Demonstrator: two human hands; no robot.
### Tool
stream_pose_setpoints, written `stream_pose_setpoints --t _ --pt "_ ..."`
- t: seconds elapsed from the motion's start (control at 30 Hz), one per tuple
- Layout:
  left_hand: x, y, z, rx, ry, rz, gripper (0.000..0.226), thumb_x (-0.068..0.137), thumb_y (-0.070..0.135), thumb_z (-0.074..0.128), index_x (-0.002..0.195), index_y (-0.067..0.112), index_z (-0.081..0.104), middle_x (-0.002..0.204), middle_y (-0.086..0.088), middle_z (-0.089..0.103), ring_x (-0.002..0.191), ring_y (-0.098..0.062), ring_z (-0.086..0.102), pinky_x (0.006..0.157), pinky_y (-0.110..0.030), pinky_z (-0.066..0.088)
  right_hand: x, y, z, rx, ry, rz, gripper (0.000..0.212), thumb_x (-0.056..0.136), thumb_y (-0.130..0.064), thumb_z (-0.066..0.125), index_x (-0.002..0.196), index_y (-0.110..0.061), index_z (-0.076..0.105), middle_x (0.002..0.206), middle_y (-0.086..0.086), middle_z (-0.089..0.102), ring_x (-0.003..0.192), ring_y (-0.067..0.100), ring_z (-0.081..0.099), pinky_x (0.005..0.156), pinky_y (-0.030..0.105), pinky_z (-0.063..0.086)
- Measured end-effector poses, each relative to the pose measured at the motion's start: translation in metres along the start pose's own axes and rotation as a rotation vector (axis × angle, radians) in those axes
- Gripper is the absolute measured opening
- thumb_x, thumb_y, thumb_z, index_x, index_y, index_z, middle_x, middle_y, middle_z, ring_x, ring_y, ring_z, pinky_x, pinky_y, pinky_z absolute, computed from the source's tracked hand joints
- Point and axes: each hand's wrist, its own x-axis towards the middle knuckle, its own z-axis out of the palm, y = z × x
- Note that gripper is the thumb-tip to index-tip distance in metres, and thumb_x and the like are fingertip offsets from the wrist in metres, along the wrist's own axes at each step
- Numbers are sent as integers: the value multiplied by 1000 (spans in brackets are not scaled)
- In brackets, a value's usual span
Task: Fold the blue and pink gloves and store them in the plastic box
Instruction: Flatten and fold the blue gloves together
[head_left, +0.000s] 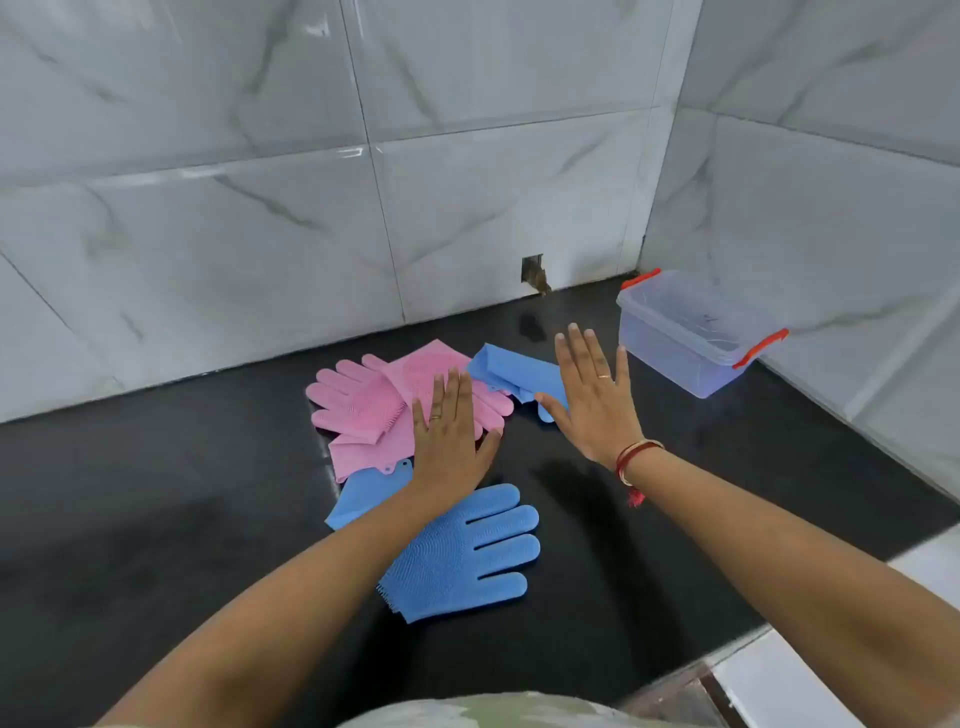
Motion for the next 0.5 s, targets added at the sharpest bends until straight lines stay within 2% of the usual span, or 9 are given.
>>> stream_pose_setpoints --t 0.13,0.2,0.27,0.37,0.43,0.5 --pt "-12 -4 12 -21 -92 -26 78 95 54 29 148 16 -14 159 -4 -13 145 -21 -15 114 -44 -11 -5 4 7 -37 -70 7 75 94 -55 26 145 -17 -14 160 8 -9 141 21 -19 112 48 -14" --pt "-16 -6 18 -44 -127 -34 79 94 56 29 148 18 -14 159 -4 -13 145 -20 -15 113 -43 -11 -6 4 11 -16 -111 7 75 94 -56 26 148 -17 -8 160 8 -6 145 23 -12 112 49 -12" --pt "-15 -9 20 -58 -137 -36 76 94 56 31 151 20 -3 160 -4 -8 147 -22 -7 115 -43 -5 -5 4 14 5 -162 21 74 94 -56 27 150 -16 -2 160 8 -1 148 25 -2 114 50 -7" --pt "-13 -11 21 -67 -134 -16 64 91 53 41 145 21 26 159 -6 11 143 -28 21 114 -44 17 -1 4 18 36 -258 53 70 96 -50 33 151 -16 6 160 8 11 147 28 10 117 52 5" --pt "-10 -14 23 -49 -153 -23 64 91 53 42 145 23 27 159 -6 13 142 -27 24 113 -44 19 -1 4 20 95 -296 92 65 96 -42 39 149 -14 14 156 10 22 143 30 23 115 50 20" --pt "-3 -19 26 -42 -193 -47 65 93 52 38 148 25 19 160 -6 11 144 -27 18 115 -46 12 -1 5 20 150 -303 128 57 95 -36 42 145 -12 24 148 12 34 132 31 39 106 46 37"
